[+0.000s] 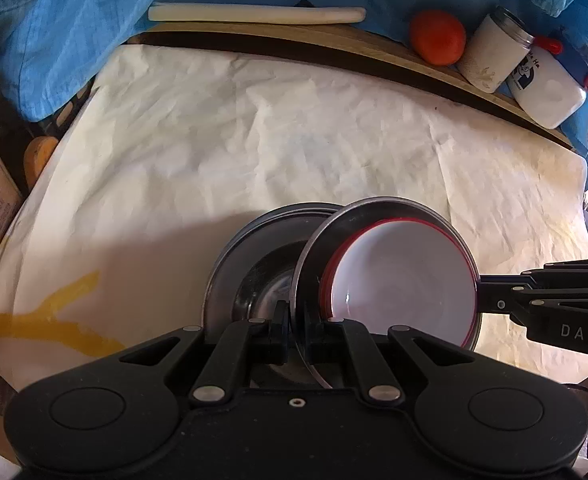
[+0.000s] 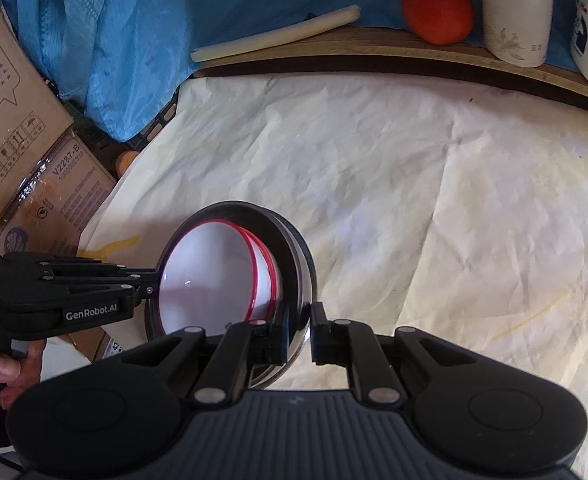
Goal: Organize plates and bowls
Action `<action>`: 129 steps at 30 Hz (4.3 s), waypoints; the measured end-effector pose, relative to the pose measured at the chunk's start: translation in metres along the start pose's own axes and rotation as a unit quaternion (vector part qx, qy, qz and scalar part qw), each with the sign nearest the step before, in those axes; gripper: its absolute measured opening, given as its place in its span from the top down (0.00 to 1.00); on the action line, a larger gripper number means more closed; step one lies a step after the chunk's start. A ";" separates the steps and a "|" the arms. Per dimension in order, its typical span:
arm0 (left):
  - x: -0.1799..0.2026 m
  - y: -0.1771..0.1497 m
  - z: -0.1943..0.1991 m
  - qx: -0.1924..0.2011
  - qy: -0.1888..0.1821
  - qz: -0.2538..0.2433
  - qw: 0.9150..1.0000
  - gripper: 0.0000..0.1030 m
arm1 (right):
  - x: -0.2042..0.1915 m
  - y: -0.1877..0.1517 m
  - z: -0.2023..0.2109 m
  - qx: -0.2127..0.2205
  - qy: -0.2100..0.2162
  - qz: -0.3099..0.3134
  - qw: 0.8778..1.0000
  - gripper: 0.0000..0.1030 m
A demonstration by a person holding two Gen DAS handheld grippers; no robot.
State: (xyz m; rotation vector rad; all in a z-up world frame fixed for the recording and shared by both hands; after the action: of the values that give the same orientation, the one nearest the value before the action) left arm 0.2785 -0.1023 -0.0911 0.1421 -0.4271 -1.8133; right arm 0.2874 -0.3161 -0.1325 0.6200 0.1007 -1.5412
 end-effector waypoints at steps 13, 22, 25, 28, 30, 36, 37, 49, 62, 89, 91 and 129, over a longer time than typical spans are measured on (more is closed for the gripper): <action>-0.012 -0.007 0.004 -0.009 0.009 0.009 1.000 0.95 | -0.014 -0.003 -0.012 -0.016 0.005 0.011 1.000 0.89; -0.016 -0.009 0.003 -0.017 0.014 0.011 1.000 0.94 | -0.018 -0.001 -0.019 -0.022 0.007 0.015 1.000 0.90; -0.018 -0.009 0.001 -0.022 0.016 0.011 1.000 0.94 | -0.018 0.001 -0.024 -0.023 0.006 0.016 1.000 0.90; -0.018 -0.008 0.000 -0.023 0.016 0.013 1.000 0.94 | -0.017 0.002 -0.026 -0.023 0.004 0.016 1.000 0.90; -0.018 -0.008 0.000 -0.022 0.015 0.014 1.000 0.94 | -0.017 0.003 -0.027 -0.022 0.003 0.016 1.000 0.90; -0.018 -0.008 -0.001 -0.018 0.015 0.019 1.000 0.93 | -0.018 0.003 -0.031 -0.017 -0.002 0.021 1.000 0.88; -0.019 -0.008 -0.001 -0.017 0.015 0.021 1.000 0.93 | -0.018 0.002 -0.032 -0.017 -0.002 0.021 1.000 0.87; -0.017 -0.017 0.002 0.012 0.036 0.044 0.998 0.83 | -0.014 -0.003 -0.028 0.001 0.006 0.035 0.999 0.81; -0.014 -0.031 0.015 0.030 0.091 0.060 0.994 0.51 | -0.009 -0.010 -0.014 0.035 -0.005 0.065 0.997 0.49; 0.020 -0.099 0.057 0.100 0.163 0.148 0.970 0.09 | 0.015 -0.057 0.051 0.138 0.015 0.118 0.983 0.08; 0.023 -0.106 0.062 0.110 0.164 0.156 0.968 0.08 | 0.018 -0.061 0.057 0.147 0.014 0.117 0.982 0.06; 0.040 -0.208 0.132 0.224 0.162 0.086 0.957 0.01 | 0.003 -0.197 0.123 0.283 -0.067 0.037 0.956 0.00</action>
State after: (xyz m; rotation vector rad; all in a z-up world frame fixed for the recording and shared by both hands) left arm 0.0374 -0.0652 -0.0393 0.6857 -0.5900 -1.4642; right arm 0.0618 -0.3544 -0.0915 0.9515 -0.4794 -1.5362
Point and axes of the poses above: each gripper's, at about its wrist camera, not at the fingertips, and z roughly against the way its jaws point, x to its right, y to its top, the point moved 4 cm from there along -z, roughly the way its jaws point, and after that the axes turned 10 degrees about -z, right-handed, at the moved point
